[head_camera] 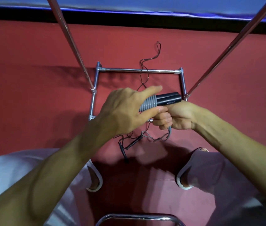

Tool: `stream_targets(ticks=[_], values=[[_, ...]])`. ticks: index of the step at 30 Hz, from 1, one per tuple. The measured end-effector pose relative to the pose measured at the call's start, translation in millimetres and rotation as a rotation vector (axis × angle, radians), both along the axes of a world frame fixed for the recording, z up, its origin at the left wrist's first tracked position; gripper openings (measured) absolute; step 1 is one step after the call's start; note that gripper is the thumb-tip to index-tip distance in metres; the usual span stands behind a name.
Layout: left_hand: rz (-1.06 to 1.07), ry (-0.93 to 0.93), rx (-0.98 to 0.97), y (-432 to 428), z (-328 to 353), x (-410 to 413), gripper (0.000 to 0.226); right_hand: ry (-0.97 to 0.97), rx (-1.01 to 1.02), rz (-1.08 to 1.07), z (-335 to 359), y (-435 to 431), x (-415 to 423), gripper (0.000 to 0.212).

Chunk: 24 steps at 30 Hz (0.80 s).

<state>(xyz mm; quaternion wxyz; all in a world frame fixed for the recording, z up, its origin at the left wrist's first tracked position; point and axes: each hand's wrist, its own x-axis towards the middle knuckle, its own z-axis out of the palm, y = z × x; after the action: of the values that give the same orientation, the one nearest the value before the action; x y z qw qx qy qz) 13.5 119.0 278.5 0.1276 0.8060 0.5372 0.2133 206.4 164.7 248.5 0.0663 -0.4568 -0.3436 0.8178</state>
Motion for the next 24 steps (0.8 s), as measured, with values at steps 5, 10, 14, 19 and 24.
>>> stream_targets(ticks=[5,10,14,19,24], values=[[0.036,-0.187,-0.052,4.4,-4.5,1.5,0.040,-0.214,0.260,0.079,9.4,3.1,-2.6,0.049],[0.116,-0.370,-0.149,12.5,-5.7,-3.3,0.037,-0.447,0.796,0.011,7.1,3.8,5.9,0.054],[0.252,-0.650,-0.291,24.4,-12.1,-11.8,0.049,-0.545,1.285,0.037,2.1,5.3,17.3,0.027],[0.303,-0.753,-0.438,33.0,-10.7,-15.6,0.056,-0.535,1.443,-0.076,14.5,7.4,21.6,0.019],[0.244,-0.744,-0.439,33.4,-13.2,-13.4,0.060,-0.089,0.084,-0.163,32.1,17.0,25.0,0.018]])
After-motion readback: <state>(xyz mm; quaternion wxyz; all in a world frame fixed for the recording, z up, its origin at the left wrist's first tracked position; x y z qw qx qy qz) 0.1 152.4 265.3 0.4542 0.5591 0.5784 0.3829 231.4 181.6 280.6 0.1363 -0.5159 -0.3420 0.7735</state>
